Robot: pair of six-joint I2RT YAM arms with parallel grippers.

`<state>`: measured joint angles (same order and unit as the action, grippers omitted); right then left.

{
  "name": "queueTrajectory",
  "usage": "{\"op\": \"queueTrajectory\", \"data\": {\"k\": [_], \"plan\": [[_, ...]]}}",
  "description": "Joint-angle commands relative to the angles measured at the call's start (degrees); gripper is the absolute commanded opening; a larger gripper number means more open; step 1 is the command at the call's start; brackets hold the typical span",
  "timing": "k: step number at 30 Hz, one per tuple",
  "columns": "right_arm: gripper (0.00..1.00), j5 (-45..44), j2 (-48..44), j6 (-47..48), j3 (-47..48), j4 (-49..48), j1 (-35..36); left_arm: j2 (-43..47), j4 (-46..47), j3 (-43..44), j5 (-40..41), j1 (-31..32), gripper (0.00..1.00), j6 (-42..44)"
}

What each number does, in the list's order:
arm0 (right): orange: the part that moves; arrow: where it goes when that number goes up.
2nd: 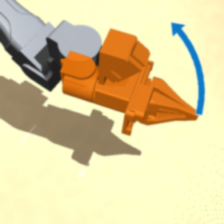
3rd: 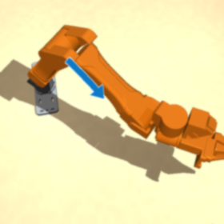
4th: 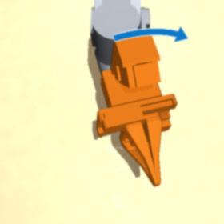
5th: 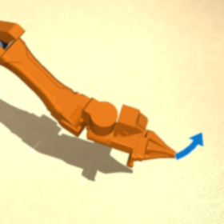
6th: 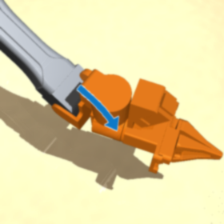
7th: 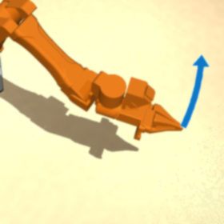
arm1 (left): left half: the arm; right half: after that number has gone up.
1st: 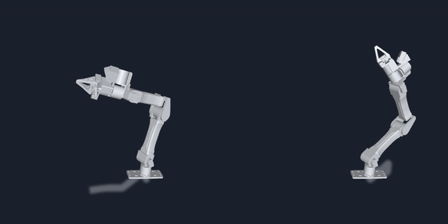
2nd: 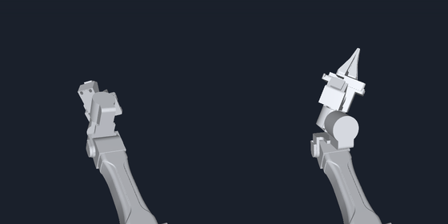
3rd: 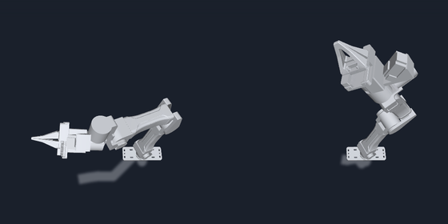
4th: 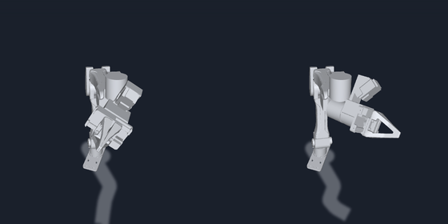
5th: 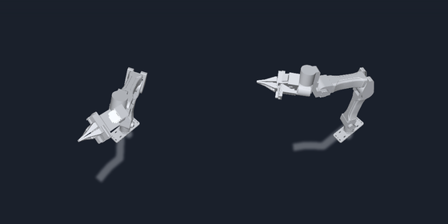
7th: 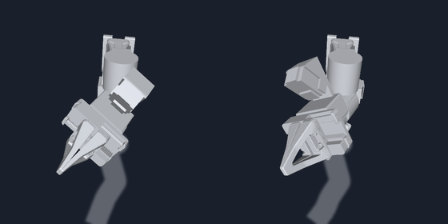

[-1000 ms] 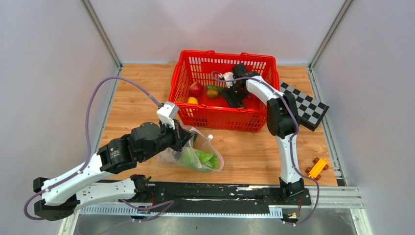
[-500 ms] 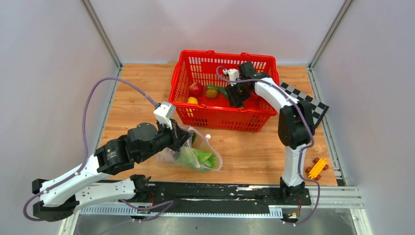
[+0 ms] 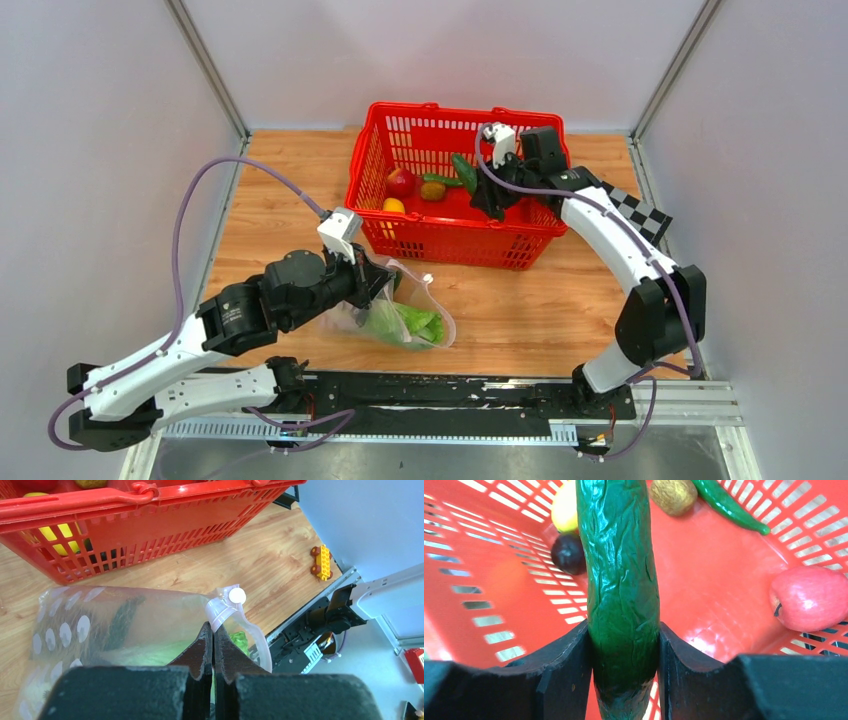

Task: Place the food in the zip-top bag and seal the zipper
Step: Place the fake vegetable in the zipper food storage bag.

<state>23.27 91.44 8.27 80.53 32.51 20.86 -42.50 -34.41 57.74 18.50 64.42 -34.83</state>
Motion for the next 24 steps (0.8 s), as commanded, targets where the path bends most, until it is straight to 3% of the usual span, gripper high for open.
{"op": "queueTrajectory", "data": {"k": [1,5,12,16,24], "plan": [[0.15,4.1,-6.3,-3.1,-0.3,-5.0,0.1,0.2,2.9,0.1,0.6,0.0,0.00,-0.1],[0.15,6.6,-11.8,-8.5,-2.5,-8.5,0.1,0.1,3.4,-0.2,0.5,0.0,0.01,0.1],[0.15,19.8,-19.6,-21.4,-11.1,-20.9,0.9,-0.5,3.9,0.1,0.2,0.0,0.00,0.3],[0.16,24.7,-23.3,-21.6,-13.6,-18.6,3.5,0.0,4.1,-0.5,0.7,0.0,0.00,0.2],[0.18,24.6,-32.5,-17.7,-21.2,-12.2,12.4,-0.4,4.9,-0.6,0.6,0.0,0.00,0.6]]}}
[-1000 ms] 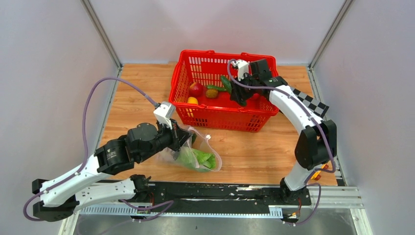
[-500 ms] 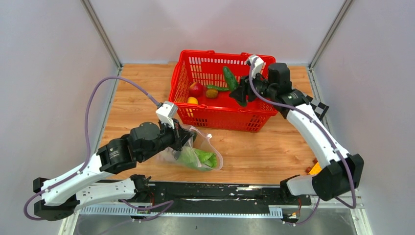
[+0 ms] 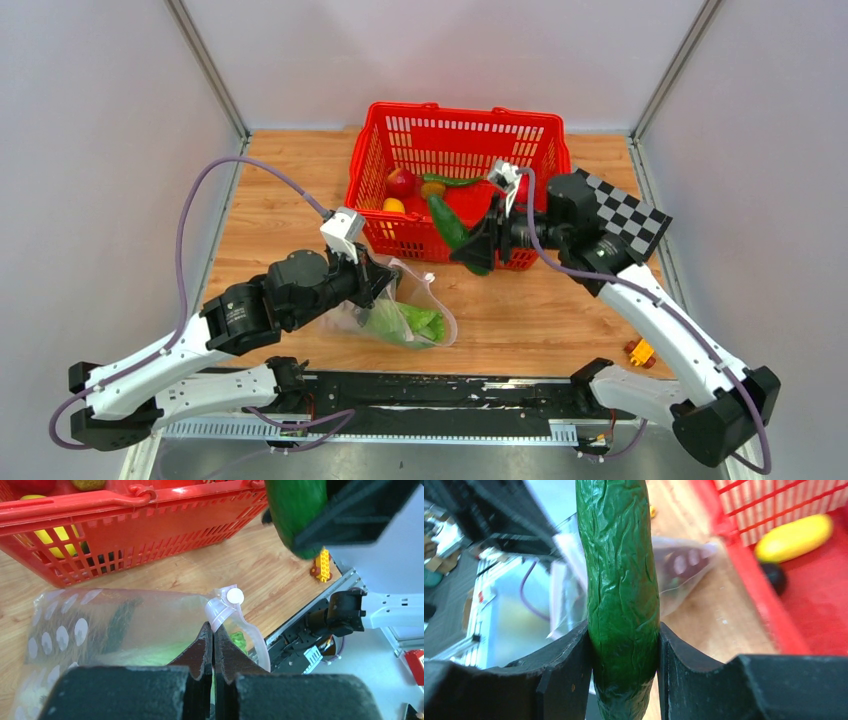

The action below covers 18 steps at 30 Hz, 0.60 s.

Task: Place the food in the zip-top bag and seal the zipper
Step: Place the fake vegetable in the zipper food storage bag.

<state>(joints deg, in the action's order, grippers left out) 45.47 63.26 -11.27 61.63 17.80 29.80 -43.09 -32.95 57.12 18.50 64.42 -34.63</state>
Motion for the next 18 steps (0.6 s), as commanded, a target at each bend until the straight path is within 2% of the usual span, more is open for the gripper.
{"op": "queueTrajectory", "data": {"k": [1,5,8,11,15,18], "plan": [[0.18,2.8,-5.3,1.9,-3.4,3.0,4.3,0.1,3.4,0.1,0.6,0.0,0.01,0.4],[0.19,3.3,-8.0,1.7,-6.7,6.8,8.1,-0.1,3.1,0.3,0.8,0.0,0.01,0.5],[0.19,0.4,-8.8,3.2,-7.5,11.2,12.3,-0.1,3.2,0.4,1.2,0.0,0.01,0.6],[0.19,-5.2,-8.0,4.9,-7.4,16.0,14.9,-0.3,3.5,0.3,1.7,0.0,0.01,0.7],[0.17,-4.3,-6.2,7.6,-5.5,20.1,18.0,-0.8,3.5,0.6,1.8,0.0,0.01,0.9],[0.19,-7.6,-5.3,8.1,-5.2,21.1,20.9,-0.9,3.3,0.6,1.9,0.0,0.01,0.9]]}}
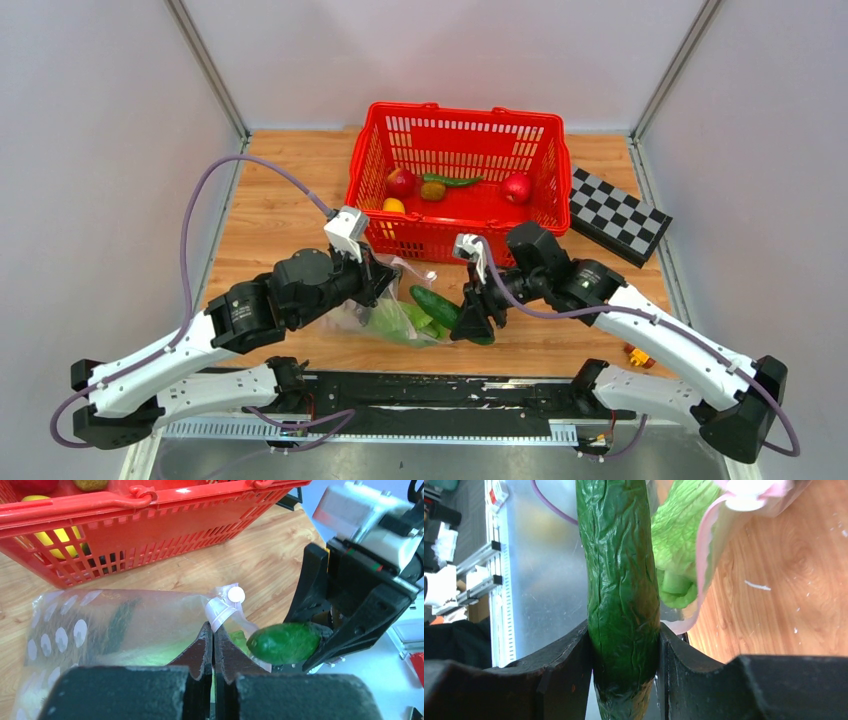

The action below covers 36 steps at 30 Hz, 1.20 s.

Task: Place the food in the zip-top bag and seal the zipper
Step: Place the fake vegetable in the zipper food storage bag.

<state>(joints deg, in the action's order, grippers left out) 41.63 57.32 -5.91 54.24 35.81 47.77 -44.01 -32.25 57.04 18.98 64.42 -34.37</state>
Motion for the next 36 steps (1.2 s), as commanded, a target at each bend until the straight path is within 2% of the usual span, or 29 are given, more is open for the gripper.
{"op": "queueTrajectory", "data": {"k": [1,6,10,13,19,31,33,36], "plan": [[0.19,-4.8,1.5,2.9,2.4,3.7,3.4,0.0,2.7,0.7,1.4,0.0,0.01,0.6],[0.16,-13.2,6.4,0.4,6.3,5.5,4.5,-0.1,2.8,0.7,0.9,0.0,0.02,0.7],[0.22,-17.7,10.6,-1.3,11.0,5.4,5.9,-0.8,2.9,0.9,-0.8,0.0,0.02,1.0],[0.31,-20.8,13.1,-2.1,13.9,5.5,7.6,-1.5,2.7,1.0,-1.9,0.0,0.02,1.1],[0.35,-25.6,18.5,-4.8,18.4,7.7,10.8,-1.2,2.8,0.9,-1.8,0.0,0.02,1.1],[0.70,-23.3,12.3,-6.2,10.3,-4.1,12.1,-1.1,3.0,0.8,-1.0,0.0,0.02,1.0],[0.69,-23.0,11.2,-6.1,9.3,-4.4,12.1,-1.2,3.0,0.8,-1.0,0.0,0.01,1.1],[0.56,-22.8,10.2,-5.6,8.2,-4.3,12.1,-1.4,3.2,0.9,-0.8,0.0,0.02,1.1]]}}
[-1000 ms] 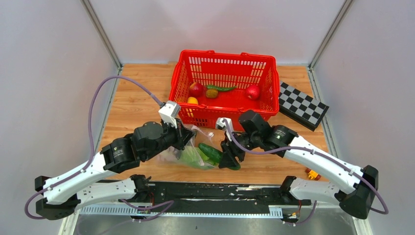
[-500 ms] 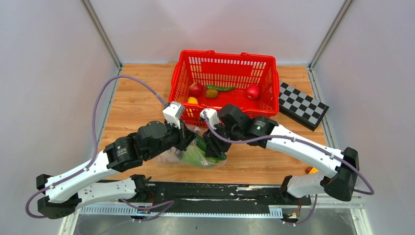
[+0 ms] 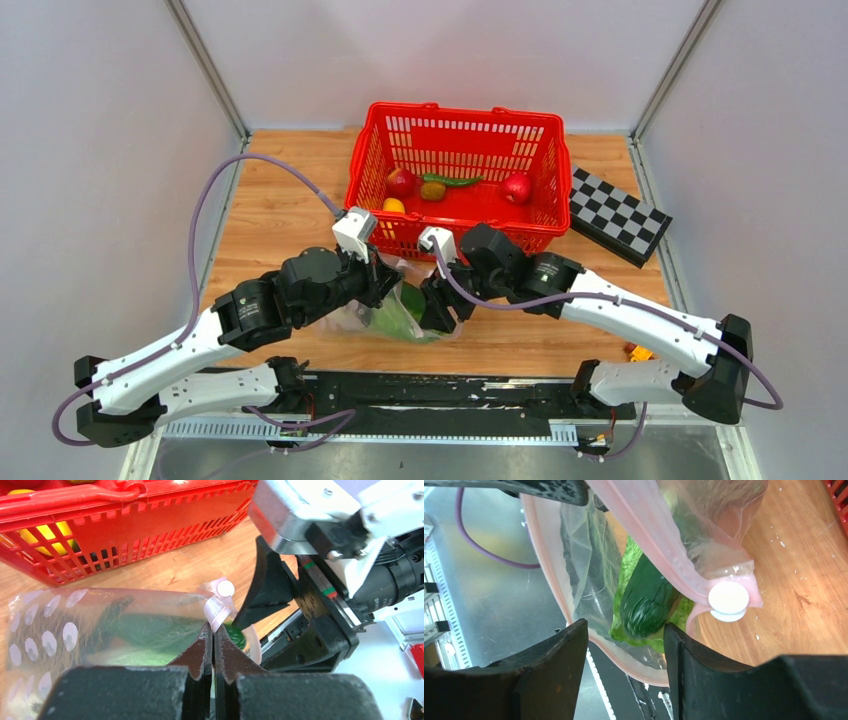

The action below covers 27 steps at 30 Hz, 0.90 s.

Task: Place the food in the zip-top bag and seal the zipper
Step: Place the fake vegetable in the zipper food storage bag.

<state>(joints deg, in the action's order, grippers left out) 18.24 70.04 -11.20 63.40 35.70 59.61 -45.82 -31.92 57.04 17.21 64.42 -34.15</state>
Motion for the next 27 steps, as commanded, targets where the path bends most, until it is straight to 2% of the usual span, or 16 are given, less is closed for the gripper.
{"op": "queueTrajectory", "data": {"k": [1,6,11,17,21,25,27], "plan": [[0.48,0.3,-2.6,-0.3,-1.2,-4.3,0.2,0.3,3.0,0.9,0.9,0.0,0.02,0.8],[0.29,0.3,-1.5,-0.3,-1.2,-6.1,0.2,0.0,3.1,1.1,0.8,0.0,0.02,0.8],[0.29,0.1,1.9,-1.4,0.6,-11.0,0.2,-0.2,3.5,1.0,0.4,0.0,0.01,0.6],[0.37,-3.1,2.7,-1.3,2.8,-10.1,0.2,0.7,2.8,0.9,1.3,0.0,0.01,0.5],[0.45,-5.1,-4.5,1.4,0.9,-12.9,0.2,2.0,2.6,0.2,2.6,0.0,0.02,0.3],[0.49,-11.7,-12.3,4.7,-0.4,-14.2,0.2,2.5,2.2,0.1,3.5,0.0,0.02,0.3],[0.57,-16.2,-14.7,7.0,0.1,-14.0,0.2,2.4,2.1,-0.1,3.7,0.0,0.02,0.1]]}}
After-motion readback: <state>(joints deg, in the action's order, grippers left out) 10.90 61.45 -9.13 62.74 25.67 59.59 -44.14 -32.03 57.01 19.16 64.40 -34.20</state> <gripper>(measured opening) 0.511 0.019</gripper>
